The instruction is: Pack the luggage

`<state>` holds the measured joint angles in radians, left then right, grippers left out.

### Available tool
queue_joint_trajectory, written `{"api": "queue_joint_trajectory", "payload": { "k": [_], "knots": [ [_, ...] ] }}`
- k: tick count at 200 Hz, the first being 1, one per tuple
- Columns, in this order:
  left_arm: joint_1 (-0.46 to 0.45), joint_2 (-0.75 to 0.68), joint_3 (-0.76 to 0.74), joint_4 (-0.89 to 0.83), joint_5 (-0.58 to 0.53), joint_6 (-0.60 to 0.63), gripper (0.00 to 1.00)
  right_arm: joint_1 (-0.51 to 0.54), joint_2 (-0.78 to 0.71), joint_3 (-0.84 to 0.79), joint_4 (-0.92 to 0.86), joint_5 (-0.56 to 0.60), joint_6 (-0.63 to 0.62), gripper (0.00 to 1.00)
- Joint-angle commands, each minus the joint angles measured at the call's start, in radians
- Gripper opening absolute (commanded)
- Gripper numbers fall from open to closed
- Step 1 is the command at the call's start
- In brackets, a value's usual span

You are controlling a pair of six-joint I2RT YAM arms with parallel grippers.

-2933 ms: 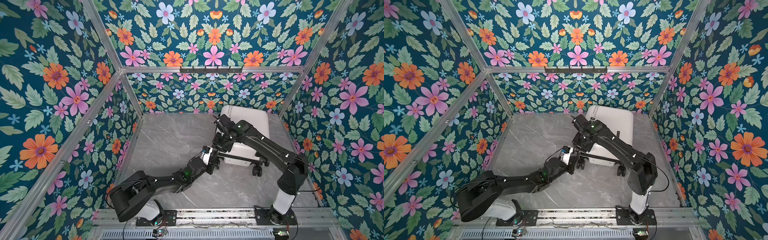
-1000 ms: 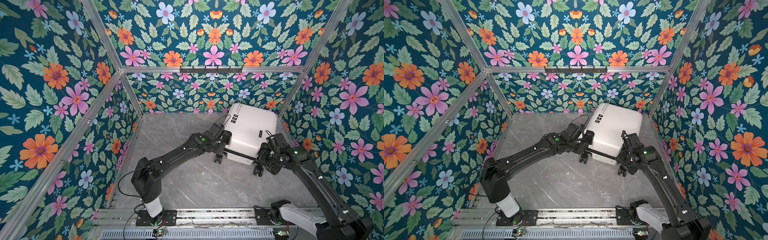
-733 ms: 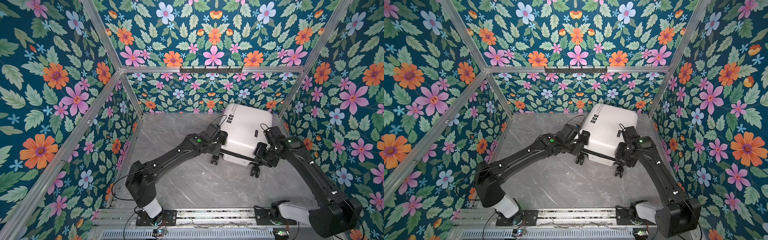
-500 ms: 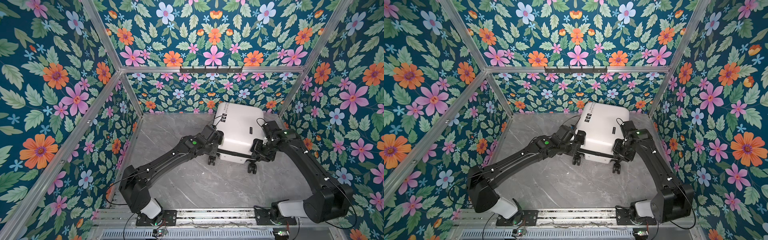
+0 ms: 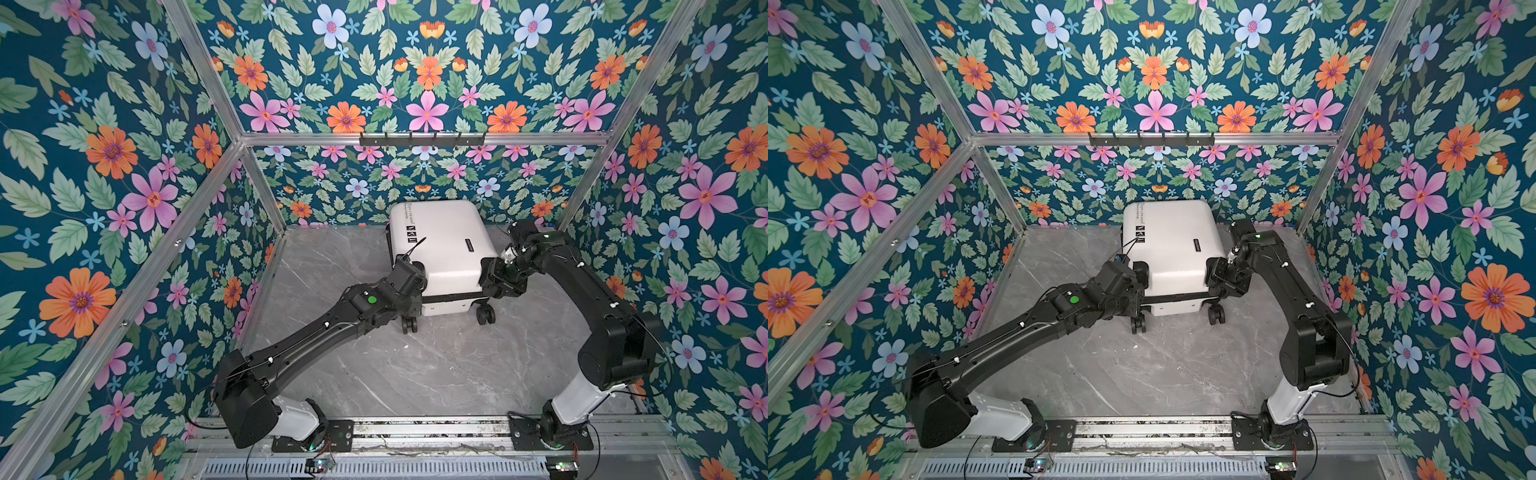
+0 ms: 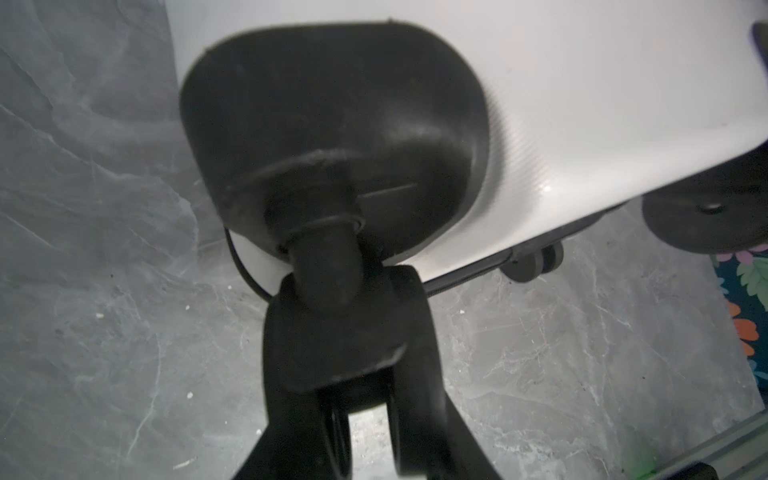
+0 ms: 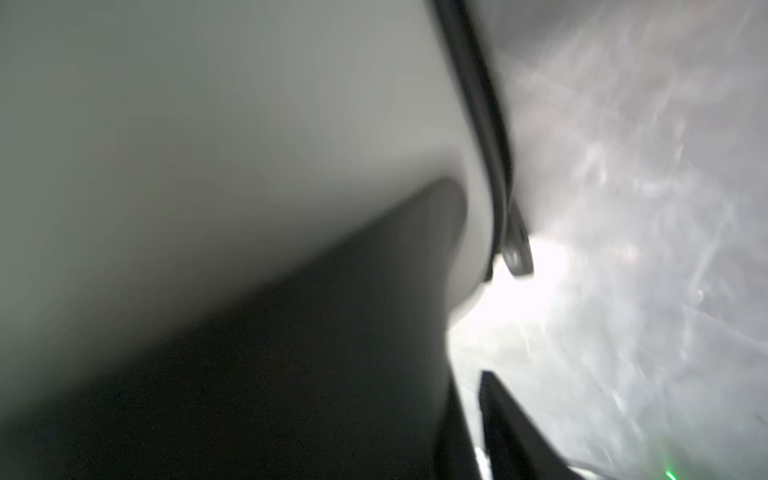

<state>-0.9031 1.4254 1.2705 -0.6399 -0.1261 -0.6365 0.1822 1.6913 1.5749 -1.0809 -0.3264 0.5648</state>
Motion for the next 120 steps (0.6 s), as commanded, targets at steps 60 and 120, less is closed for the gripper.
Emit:
{"api": "queue_joint_trajectory", "payload": {
  "k": [60, 120],
  "knots": [
    [-0.014, 0.094, 0.163, 0.077, 0.124, -0.017, 0.00, 0.007, -0.449, -0.234, 0.350, 0.117, 0.064, 0.75],
    [-0.017, 0.180, 0.398, 0.053, 0.135, 0.017, 0.00, 0.424, -0.745, -0.627, 0.571, 0.365, 0.149, 0.61]
  ]
}}
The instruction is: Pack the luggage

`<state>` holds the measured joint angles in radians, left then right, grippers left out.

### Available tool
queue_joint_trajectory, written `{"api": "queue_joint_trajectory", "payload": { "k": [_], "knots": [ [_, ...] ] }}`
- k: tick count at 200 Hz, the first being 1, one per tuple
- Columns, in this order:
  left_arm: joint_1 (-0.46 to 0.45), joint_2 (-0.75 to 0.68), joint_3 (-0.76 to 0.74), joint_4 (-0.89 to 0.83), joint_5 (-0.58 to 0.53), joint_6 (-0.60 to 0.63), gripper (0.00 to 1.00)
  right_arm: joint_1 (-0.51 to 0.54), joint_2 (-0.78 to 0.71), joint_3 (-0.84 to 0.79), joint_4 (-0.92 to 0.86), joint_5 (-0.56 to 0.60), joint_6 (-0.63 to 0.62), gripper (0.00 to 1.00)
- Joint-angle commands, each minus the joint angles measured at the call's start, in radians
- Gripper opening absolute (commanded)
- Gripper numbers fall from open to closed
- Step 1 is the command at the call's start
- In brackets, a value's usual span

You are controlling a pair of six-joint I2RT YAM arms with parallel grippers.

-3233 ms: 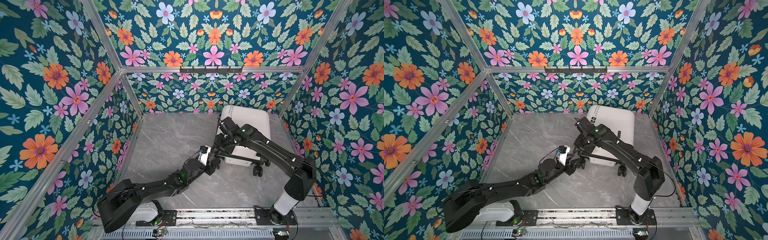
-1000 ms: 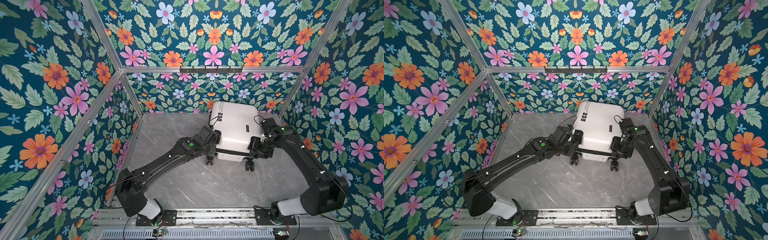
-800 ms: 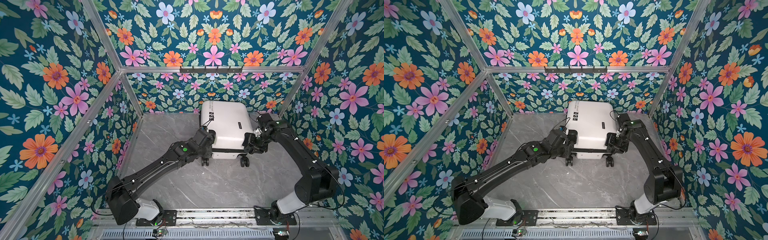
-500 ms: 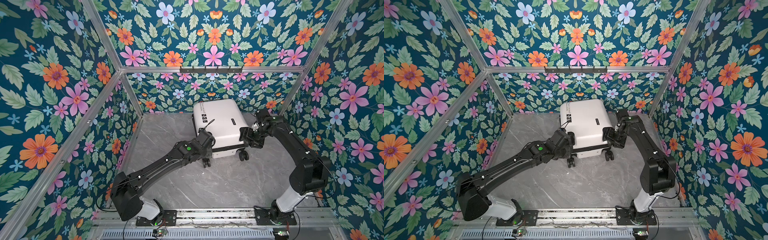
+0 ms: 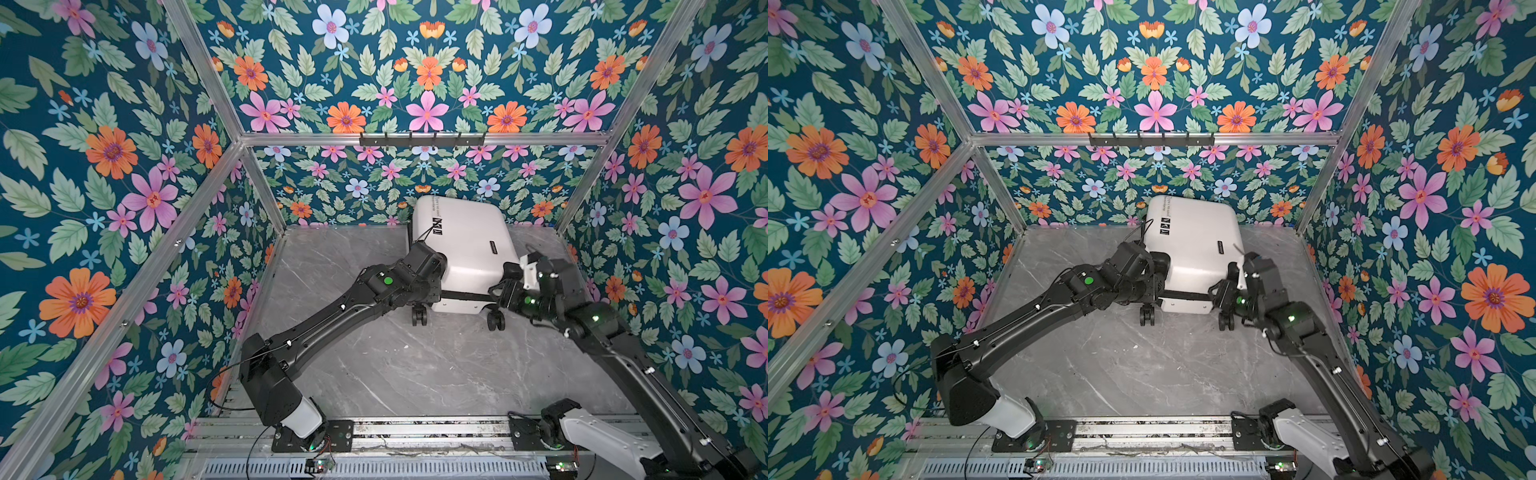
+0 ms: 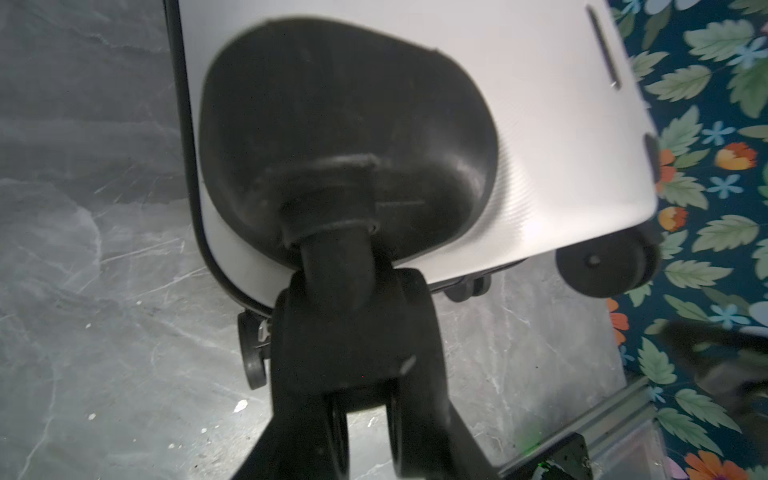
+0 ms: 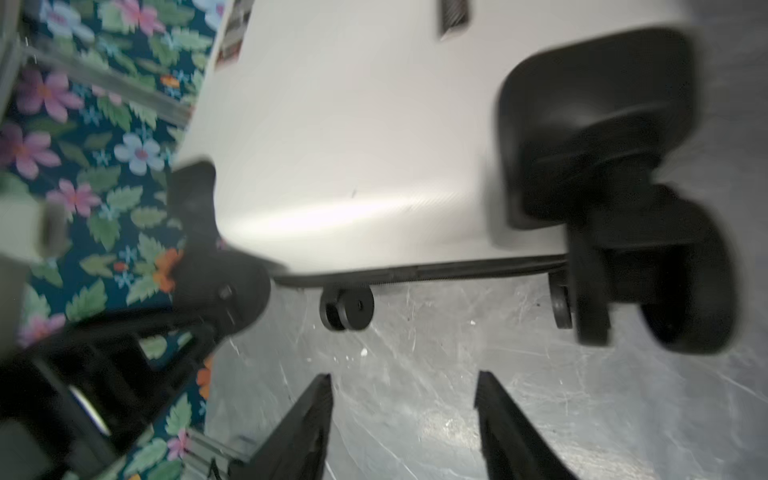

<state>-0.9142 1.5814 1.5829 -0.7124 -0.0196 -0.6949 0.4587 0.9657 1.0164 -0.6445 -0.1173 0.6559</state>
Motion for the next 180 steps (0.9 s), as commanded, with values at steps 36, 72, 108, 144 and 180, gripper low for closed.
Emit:
{"api": "queue_joint_trajectory", "payload": {
  "k": [36, 72, 108, 144, 180],
  "knots": [
    [-0.005, 0.053, 0.142, 0.100, 0.011, 0.081, 0.00, 0.308, -0.055, -0.150, 0.143, 0.363, 0.164, 0.63],
    [-0.005, 0.006, 0.022, 0.066, -0.070, 0.103, 0.00, 0.307, -0.117, -0.137, 0.036, 0.379, 0.138, 0.82],
    [-0.005, -0.047, -0.138, 0.071, -0.131, 0.122, 0.00, 0.304, -0.138, -0.083, -0.078, 0.406, 0.083, 0.88],
    [-0.005, -0.080, -0.202, 0.108, -0.174, 0.137, 0.04, 0.301, -0.177, -0.081, -0.109, 0.435, 0.080, 0.89],
    [-0.006, -0.108, -0.234, 0.136, -0.190, 0.180, 0.98, 0.301, -0.225, -0.078, -0.142, 0.472, 0.071, 0.97]
  ]
}}
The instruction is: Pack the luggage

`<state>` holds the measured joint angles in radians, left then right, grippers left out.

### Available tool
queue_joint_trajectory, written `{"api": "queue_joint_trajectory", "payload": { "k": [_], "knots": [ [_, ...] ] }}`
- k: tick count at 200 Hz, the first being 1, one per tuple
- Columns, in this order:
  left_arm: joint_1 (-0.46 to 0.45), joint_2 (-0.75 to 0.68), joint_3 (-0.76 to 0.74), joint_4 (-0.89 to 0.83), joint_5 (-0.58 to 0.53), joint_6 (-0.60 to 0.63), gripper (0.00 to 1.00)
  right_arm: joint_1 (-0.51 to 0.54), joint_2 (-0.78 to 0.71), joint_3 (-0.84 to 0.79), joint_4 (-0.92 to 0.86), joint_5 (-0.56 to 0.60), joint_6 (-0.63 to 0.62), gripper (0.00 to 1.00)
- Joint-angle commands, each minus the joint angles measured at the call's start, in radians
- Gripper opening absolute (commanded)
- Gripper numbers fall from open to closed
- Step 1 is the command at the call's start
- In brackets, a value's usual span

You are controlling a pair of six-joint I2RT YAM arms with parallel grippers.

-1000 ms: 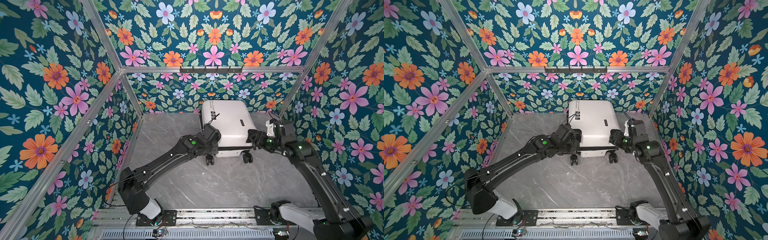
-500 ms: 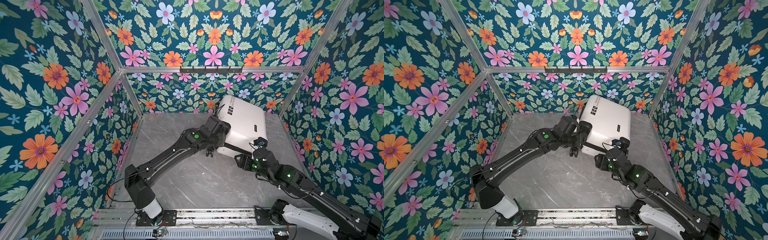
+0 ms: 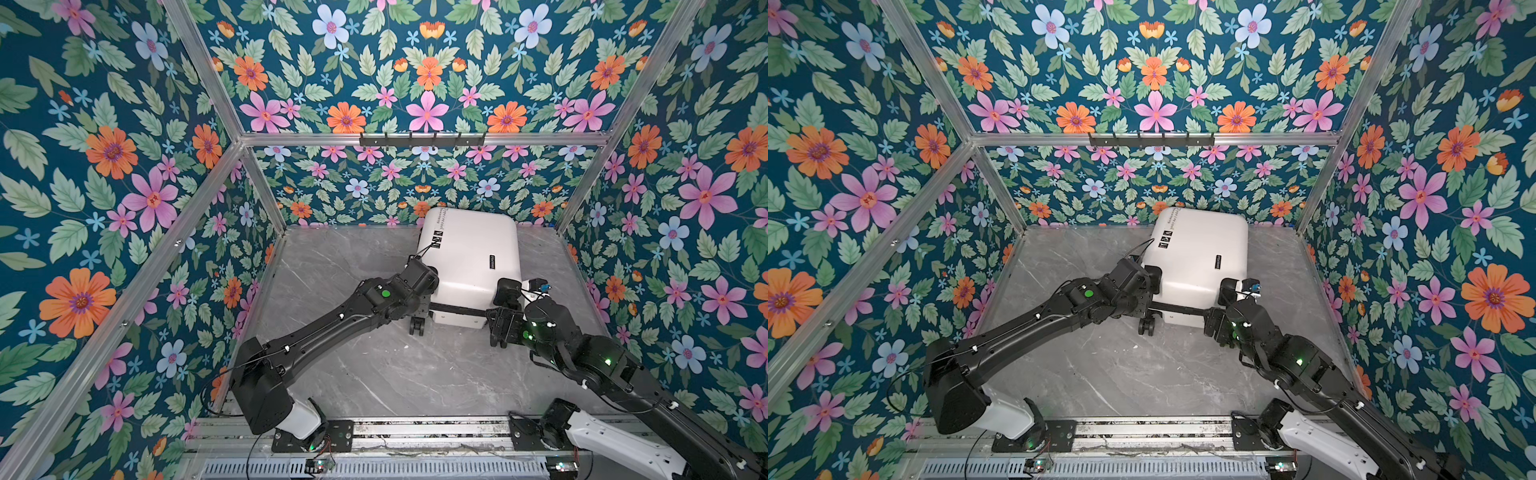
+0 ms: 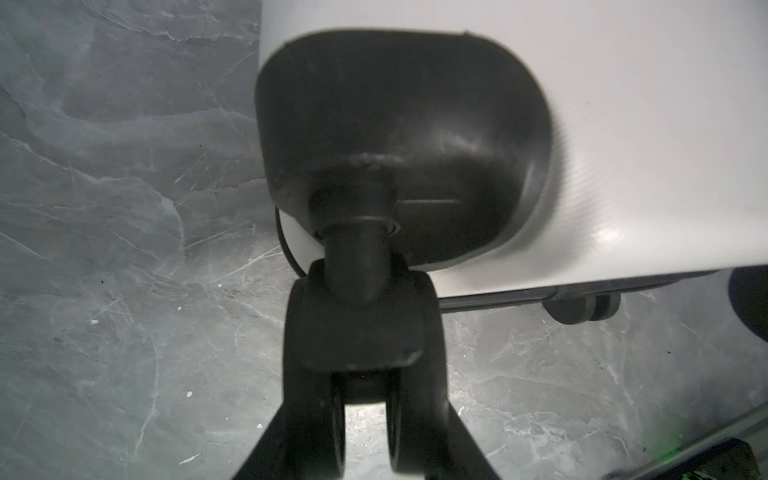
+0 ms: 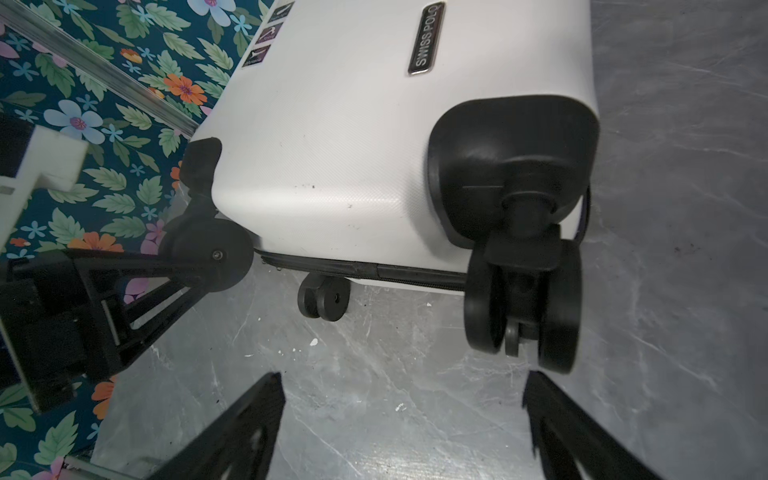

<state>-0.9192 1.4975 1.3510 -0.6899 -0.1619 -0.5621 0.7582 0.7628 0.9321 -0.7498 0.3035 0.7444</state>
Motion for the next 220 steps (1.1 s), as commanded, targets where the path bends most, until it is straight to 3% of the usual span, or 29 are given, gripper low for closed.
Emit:
{"api": "queue_joint_trajectory", "payload": {
  "k": [1, 44, 74, 92, 103, 113, 129, 142, 157, 174, 200, 220],
  "knots": [
    [-0.001, -0.025, -0.003, 0.114, -0.046, 0.050, 0.99, 0.001, -0.023, 0.007, -0.038, 0.053, -0.018, 0.97],
    [0.000, -0.052, -0.032, 0.084, -0.066, 0.085, 1.00, 0.000, -0.077, 0.028, -0.065, 0.122, -0.046, 0.99],
    [0.002, -0.171, -0.084, 0.087, -0.209, 0.022, 1.00, 0.001, -0.095, 0.049, -0.083, 0.143, -0.026, 0.99],
    [0.011, -0.256, -0.128, 0.174, -0.277, 0.009, 1.00, -0.001, -0.093, 0.067, -0.093, 0.144, -0.018, 0.99],
    [0.034, -0.287, -0.135, 0.236, -0.211, 0.062, 0.99, -0.002, -0.077, 0.087, -0.112, 0.145, -0.010, 0.99],
    [0.075, -0.283, -0.108, 0.226, -0.103, 0.106, 0.88, -0.001, -0.055, 0.110, -0.126, 0.139, -0.007, 0.99],
    [0.202, -0.201, 0.013, 0.056, 0.148, 0.112, 0.74, -0.001, -0.005, 0.157, -0.154, 0.113, -0.005, 0.90],
    [0.275, -0.120, 0.107, -0.109, 0.269, 0.107, 0.64, 0.000, 0.038, 0.194, -0.178, 0.083, -0.006, 0.81],
    [0.274, -0.052, 0.183, -0.272, 0.304, 0.137, 0.63, -0.001, 0.080, 0.226, -0.199, 0.039, -0.006, 0.73],
    [0.250, -0.044, 0.222, -0.325, 0.331, 0.141, 0.63, -0.001, 0.118, 0.234, -0.208, -0.012, 0.004, 0.67],
    [0.204, -0.015, 0.284, -0.408, 0.348, 0.136, 0.69, 0.000, 0.140, 0.199, -0.196, -0.060, 0.051, 0.66],
    [0.124, 0.050, 0.340, -0.460, 0.291, 0.131, 0.70, 0.000, 0.131, 0.159, -0.152, -0.086, 0.082, 0.66]
  ]
}}
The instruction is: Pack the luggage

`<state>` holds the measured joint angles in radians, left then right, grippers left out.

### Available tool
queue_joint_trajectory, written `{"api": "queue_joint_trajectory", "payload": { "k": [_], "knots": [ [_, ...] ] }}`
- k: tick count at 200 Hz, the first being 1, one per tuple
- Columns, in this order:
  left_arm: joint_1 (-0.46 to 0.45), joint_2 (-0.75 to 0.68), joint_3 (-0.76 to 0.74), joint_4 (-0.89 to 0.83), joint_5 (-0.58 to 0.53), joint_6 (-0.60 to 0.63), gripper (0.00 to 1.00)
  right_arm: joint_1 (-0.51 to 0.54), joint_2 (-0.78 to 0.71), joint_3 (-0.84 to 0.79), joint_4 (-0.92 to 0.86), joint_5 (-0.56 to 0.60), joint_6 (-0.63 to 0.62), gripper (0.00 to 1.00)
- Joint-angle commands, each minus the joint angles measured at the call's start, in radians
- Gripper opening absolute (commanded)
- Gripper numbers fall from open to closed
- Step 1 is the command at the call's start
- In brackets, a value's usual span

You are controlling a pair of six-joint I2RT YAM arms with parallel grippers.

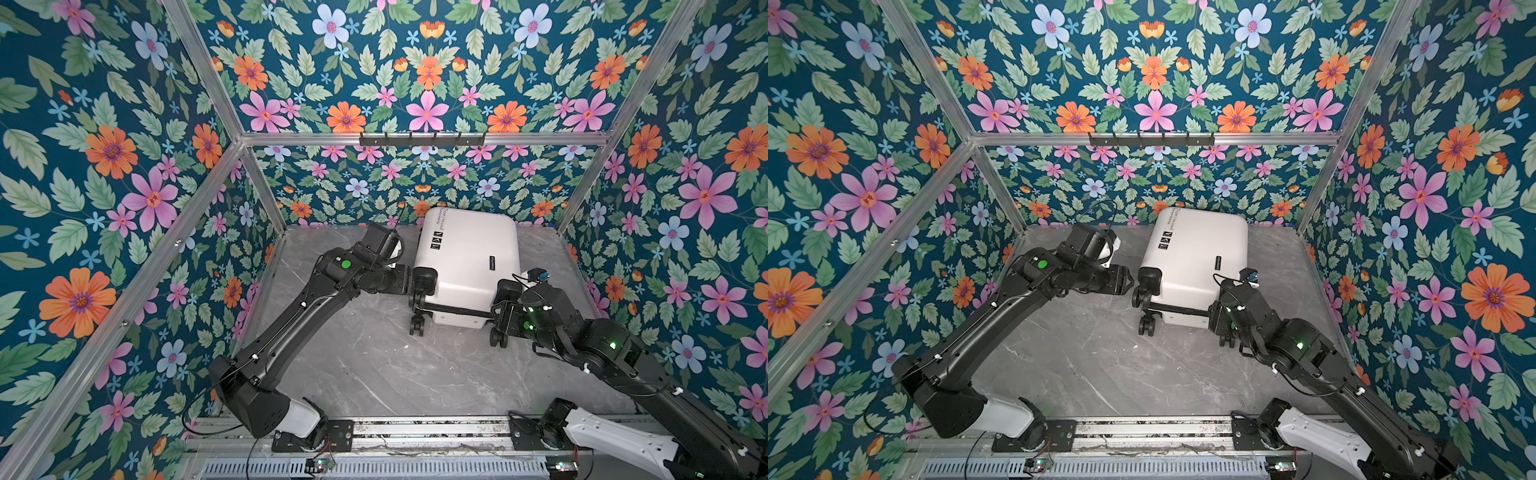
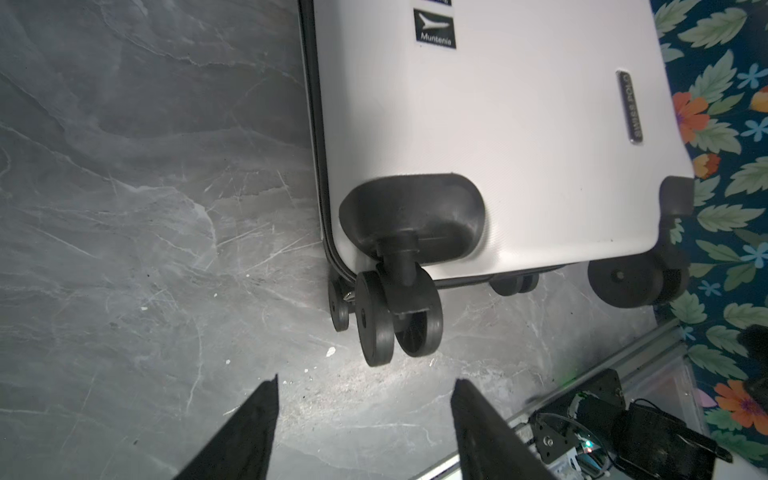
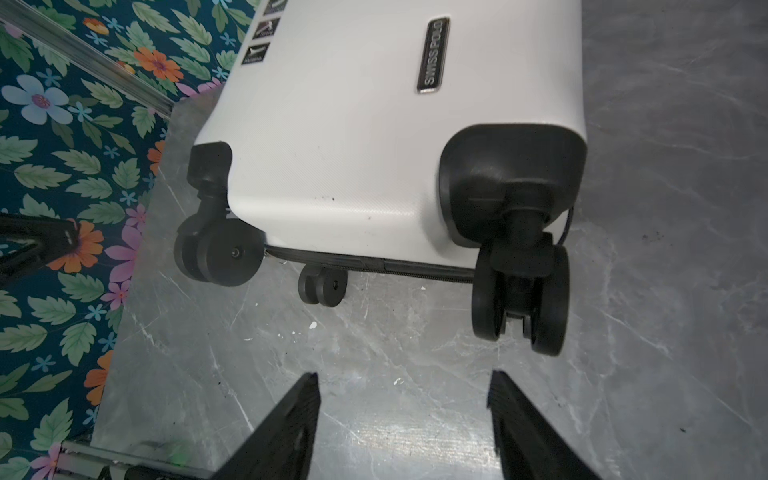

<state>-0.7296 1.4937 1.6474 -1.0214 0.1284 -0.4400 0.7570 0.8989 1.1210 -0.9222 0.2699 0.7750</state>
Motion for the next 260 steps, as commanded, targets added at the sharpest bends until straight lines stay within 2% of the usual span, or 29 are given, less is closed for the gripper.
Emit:
{"api": "queue_joint_trajectory", "payload": {
  "k": [1, 25, 72, 128, 208, 224, 241, 247, 260],
  "knots": [
    [-0.068, 0.057, 0.046, -0.130, -0.002, 0.009, 0.70, 0.001, -0.006, -0.032, 0.021, -0.053, 0.052, 0.66],
    [-0.125, 0.131, 0.080, -0.155, -0.063, -0.005, 0.70, 0.001, -0.010, -0.051, 0.029, -0.055, 0.079, 0.66],
    [-0.136, 0.204, 0.104, -0.178, -0.170, -0.024, 0.70, 0.000, -0.058, -0.074, 0.012, -0.049, 0.117, 0.65],
    [-0.152, 0.301, 0.162, -0.154, -0.164, -0.017, 0.68, 0.000, -0.101, -0.102, 0.004, -0.046, 0.153, 0.65],
    [-0.152, 0.350, 0.170, -0.122, -0.192, -0.060, 0.58, 0.000, -0.114, -0.118, 0.008, -0.046, 0.144, 0.64],
    [-0.151, 0.354, 0.174, -0.111, -0.193, -0.068, 0.47, 0.001, -0.105, -0.121, 0.014, -0.055, 0.130, 0.62],
    [-0.152, 0.367, 0.207, -0.117, -0.204, -0.080, 0.15, -0.001, -0.092, -0.137, 0.043, -0.074, 0.114, 0.58],
    [-0.151, 0.372, 0.227, -0.123, -0.211, -0.083, 0.00, 0.001, -0.087, -0.144, 0.061, -0.087, 0.107, 0.57],
    [-0.152, 0.383, 0.272, -0.140, -0.226, -0.094, 0.00, 0.001, -0.072, -0.168, 0.118, -0.125, 0.094, 0.53]
  ]
}}
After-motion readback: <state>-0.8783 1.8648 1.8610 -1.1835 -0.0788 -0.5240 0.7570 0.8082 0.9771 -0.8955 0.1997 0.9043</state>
